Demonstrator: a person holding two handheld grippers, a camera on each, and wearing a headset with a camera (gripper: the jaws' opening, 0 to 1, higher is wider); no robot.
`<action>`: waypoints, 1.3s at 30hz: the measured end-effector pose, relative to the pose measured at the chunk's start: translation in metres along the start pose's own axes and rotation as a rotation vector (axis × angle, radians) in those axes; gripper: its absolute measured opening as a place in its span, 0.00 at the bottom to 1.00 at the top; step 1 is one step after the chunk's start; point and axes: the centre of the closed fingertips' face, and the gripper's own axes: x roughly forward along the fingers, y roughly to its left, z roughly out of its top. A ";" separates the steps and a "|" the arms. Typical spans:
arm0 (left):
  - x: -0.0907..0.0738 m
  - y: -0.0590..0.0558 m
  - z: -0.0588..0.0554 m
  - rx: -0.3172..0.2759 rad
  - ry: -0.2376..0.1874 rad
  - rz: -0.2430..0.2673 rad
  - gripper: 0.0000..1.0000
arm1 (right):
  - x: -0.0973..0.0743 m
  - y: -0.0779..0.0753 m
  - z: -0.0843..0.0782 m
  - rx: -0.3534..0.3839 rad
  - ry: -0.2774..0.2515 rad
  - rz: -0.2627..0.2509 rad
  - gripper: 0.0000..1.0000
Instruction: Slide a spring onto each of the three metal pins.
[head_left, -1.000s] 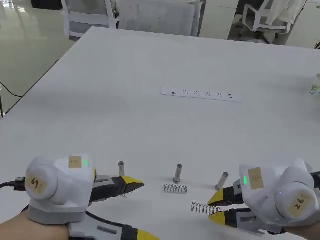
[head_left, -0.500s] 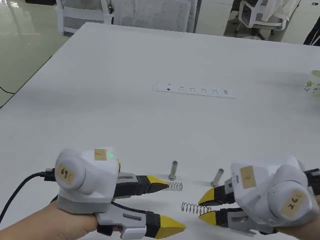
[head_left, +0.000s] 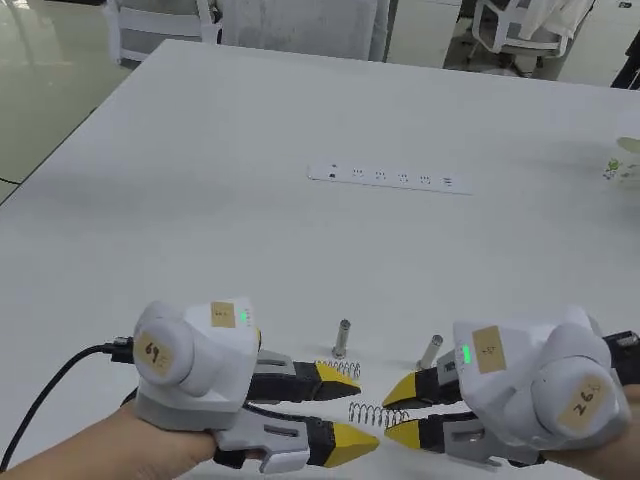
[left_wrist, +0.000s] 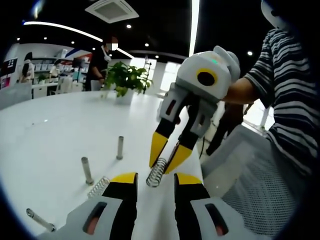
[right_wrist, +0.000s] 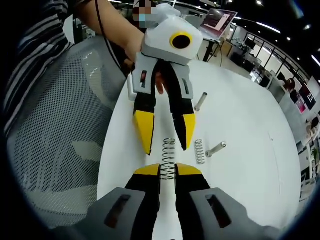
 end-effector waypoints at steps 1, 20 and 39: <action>0.001 0.000 0.000 0.005 0.000 -0.003 0.19 | 0.000 0.000 0.000 -0.002 0.000 0.000 0.08; 0.004 -0.005 -0.001 0.064 0.023 -0.032 0.03 | -0.001 0.002 0.000 -0.023 0.003 0.010 0.08; 0.003 -0.010 -0.001 0.094 0.038 -0.094 0.02 | -0.001 0.006 0.001 0.026 -0.012 0.022 0.09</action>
